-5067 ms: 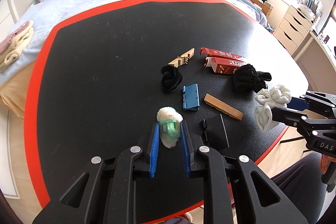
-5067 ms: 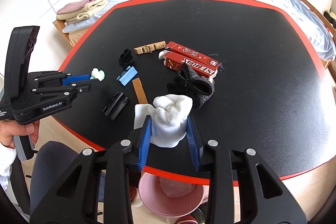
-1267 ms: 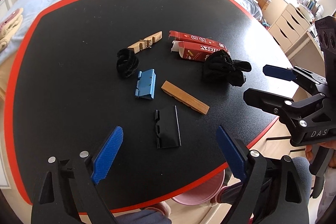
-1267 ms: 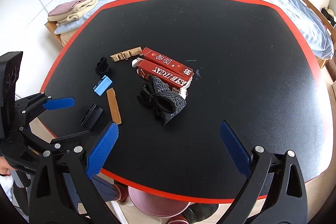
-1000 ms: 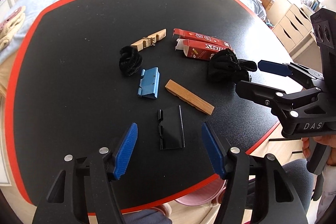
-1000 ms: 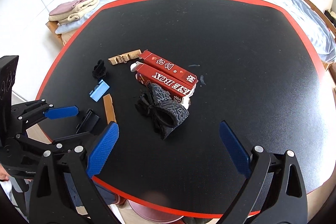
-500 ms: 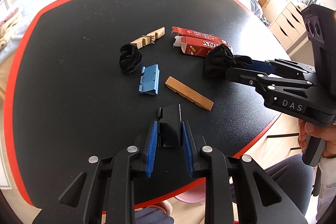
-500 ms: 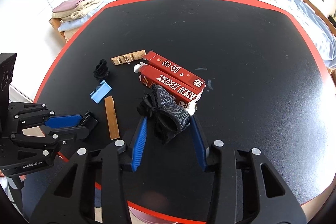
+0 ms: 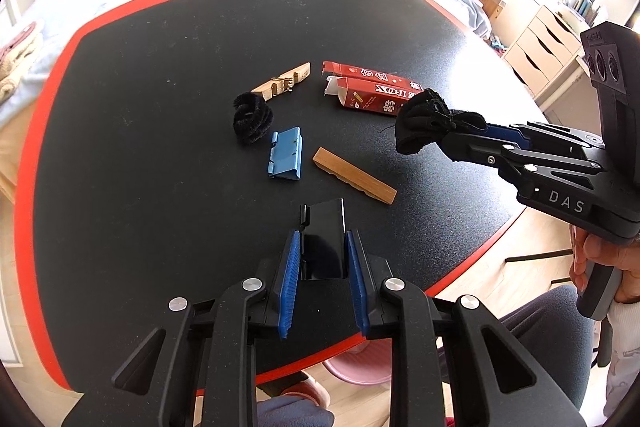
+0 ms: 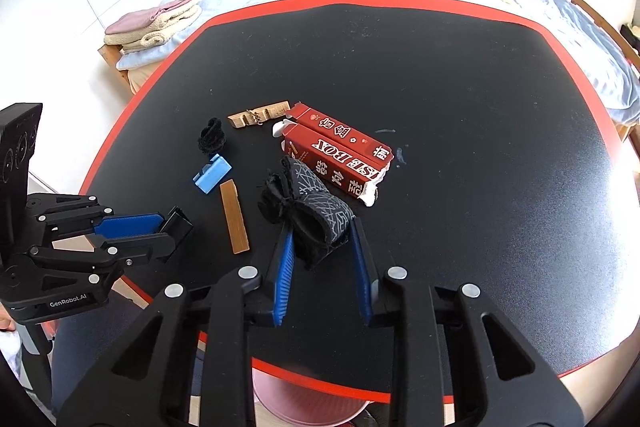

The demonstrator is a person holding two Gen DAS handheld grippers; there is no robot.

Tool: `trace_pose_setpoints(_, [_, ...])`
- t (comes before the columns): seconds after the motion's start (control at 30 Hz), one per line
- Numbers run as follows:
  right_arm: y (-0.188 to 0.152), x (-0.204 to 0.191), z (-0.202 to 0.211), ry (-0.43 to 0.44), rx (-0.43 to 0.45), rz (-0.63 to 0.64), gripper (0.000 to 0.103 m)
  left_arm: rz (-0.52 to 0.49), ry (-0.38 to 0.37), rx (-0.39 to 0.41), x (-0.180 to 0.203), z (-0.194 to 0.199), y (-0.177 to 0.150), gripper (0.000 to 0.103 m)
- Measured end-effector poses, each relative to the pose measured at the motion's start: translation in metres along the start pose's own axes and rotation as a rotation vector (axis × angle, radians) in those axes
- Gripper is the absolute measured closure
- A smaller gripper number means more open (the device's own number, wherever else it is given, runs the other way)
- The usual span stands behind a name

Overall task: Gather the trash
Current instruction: 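Carry the clip and sock over the wastebasket and open both grippers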

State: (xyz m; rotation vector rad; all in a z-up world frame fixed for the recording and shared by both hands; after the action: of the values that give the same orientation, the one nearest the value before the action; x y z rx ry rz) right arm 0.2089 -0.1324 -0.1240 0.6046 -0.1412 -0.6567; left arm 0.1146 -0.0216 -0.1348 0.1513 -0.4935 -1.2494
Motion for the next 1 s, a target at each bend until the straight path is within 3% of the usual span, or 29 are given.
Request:
trace_pose_setpoints(0.47, [-0.039,-0.032,0.073,-0.016,0.039,-0.013,0.077,-0.100,-0.053,0.051,0.023,0.051,-0.026,0.080])
trace_pose_setpoints(1.0, [-0.108,-0.066,0.121,-0.025,0.017,-0.016,0.077,-0.196,-0.118,0.024,0.062,0.065,-0.085,0.080])
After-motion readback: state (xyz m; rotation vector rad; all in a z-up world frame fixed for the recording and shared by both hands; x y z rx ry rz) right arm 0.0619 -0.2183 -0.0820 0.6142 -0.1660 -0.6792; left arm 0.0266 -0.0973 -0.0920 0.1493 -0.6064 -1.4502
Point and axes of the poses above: each gripper's, at about its wrist camera, not at the fingertips, and z roughly against the way its jaws point, x to its right, y to its top, the point moved 7 cm from there along -z, roughly the way its jaws point, and after that the axes turned 12 degrees about z, right-handed, at the moved point
